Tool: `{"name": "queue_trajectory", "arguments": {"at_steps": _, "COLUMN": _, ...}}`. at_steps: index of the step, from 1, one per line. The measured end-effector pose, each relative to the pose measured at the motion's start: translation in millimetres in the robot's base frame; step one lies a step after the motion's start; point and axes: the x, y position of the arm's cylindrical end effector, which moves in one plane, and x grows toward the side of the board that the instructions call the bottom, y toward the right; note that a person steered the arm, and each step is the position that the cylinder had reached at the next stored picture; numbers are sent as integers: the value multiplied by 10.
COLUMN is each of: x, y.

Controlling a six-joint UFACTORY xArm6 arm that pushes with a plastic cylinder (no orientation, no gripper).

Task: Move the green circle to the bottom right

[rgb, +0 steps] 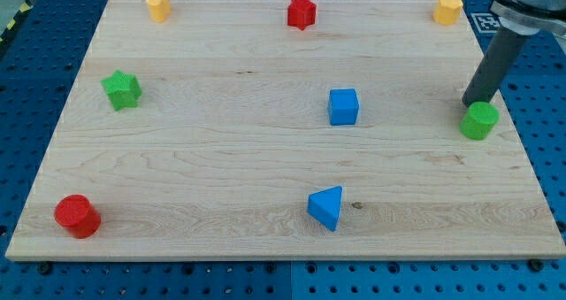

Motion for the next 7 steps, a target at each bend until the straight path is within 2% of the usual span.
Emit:
{"name": "queue_trajectory", "arguments": {"at_steps": 3, "x": 510, "y": -1}}
{"name": "queue_trajectory", "arguments": {"at_steps": 5, "x": 454, "y": -11}}
{"name": "queue_trajectory", "arguments": {"at_steps": 7, "x": 642, "y": -217}}
